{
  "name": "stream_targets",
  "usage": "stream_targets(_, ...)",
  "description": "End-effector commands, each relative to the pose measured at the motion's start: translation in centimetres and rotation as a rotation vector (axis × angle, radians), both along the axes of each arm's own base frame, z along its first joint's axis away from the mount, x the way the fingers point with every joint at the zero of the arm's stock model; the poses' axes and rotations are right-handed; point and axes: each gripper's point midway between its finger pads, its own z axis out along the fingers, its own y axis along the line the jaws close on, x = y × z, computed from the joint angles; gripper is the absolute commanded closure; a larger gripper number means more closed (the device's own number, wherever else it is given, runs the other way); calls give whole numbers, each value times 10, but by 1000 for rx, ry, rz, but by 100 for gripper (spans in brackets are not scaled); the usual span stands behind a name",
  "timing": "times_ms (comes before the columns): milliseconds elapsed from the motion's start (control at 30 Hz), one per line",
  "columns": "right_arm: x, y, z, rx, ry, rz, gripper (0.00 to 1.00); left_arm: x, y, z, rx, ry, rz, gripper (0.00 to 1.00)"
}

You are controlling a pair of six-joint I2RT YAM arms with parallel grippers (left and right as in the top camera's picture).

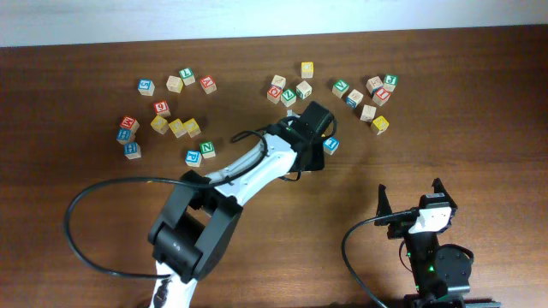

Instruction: Spell out RSS

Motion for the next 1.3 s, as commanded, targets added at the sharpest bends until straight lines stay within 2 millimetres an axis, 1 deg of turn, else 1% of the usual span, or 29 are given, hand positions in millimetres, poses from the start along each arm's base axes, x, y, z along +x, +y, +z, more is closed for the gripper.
stream_targets(0,0,1,-3,4,8,3,2,0,-4,37,-45,-62,-21,55)
stream_targets(100,0,1,-3,3,8,4,2,2,-4,56,-64,-98,-38,55)
stream_targets(167,0,1,-3,4,8,3,2,4,-1,76,-74,-143,-38,55)
stream_targets(200,0,1,-3,4,8,3,2,6,1,83,-75,-159,-32,55)
stream_targets(233,0,1,-3,3,8,4,2,7,5,97,-76,-191,-32,55)
stream_targets(267,0,1,-3,4,8,3,2,8,8,106,-77,-209,-35,55)
stream_targets(300,0,1,-3,4,8,3,2,9,14,120,-78,-236,-36,55)
stream_targets(333,0,1,-3,4,8,3,2,11,28,136,-70,-264,-10,48)
stream_targets(400,0,1,-3,4,8,3,2,11,45,151,-57,-281,23,39)
stream_targets(433,0,1,-3,4,8,3,2,11,58,158,-49,-282,44,29)
stream_targets(467,0,1,-3,4,8,3,2,10,71,162,-39,-273,65,19)
stream_targets(500,0,1,-3,4,8,3,2,10,83,164,-27,-261,86,14)
stream_targets(533,0,1,-3,4,8,3,2,10,99,164,-10,-243,114,14)
stream_targets(567,0,1,-3,4,8,3,2,10,114,163,6,-224,143,10)
stream_targets(600,0,1,-3,4,8,3,2,10,123,162,16,-210,161,7)
stream_targets(633,0,1,-3,3,8,4,2,11,138,159,22,-181,191,11)
stream_targets(667,0,1,-3,4,8,3,2,12,146,157,6,-159,205,23)
stream_targets(700,0,1,-3,4,8,3,2,13,147,157,-8,-149,197,41)
stream_targets(767,0,1,-3,3,8,4,2,19,145,160,-51,-155,172,64)
stream_targets(800,0,1,-3,4,8,3,2,23,143,162,-63,-173,172,73)
stream_targets(867,0,1,-3,4,8,3,2,30,137,167,-74,-217,143,85)
stream_targets(900,0,1,-3,4,8,3,2,34,132,169,-79,-237,134,86)
stream_targets(967,0,1,-3,4,8,3,2,41,118,170,-85,-284,105,92)
stream_targets(1033,0,1,-3,4,8,3,2,45,110,166,-79,-299,96,92)
stream_targets(1067,0,1,-3,4,8,3,2,48,104,162,-84,-302,87,90)
stream_targets(1100,0,1,-3,4,8,3,2,51,99,158,-83,-303,81,78)
stream_targets(1133,0,1,-3,4,8,3,2,53,98,154,-74,-302,82,64)
stream_targets(1200,0,1,-3,4,8,3,2,56,104,146,-36,-300,101,61)
stream_targets(1267,0,1,-3,4,8,3,2,58,112,145,-29,-296,118,55)
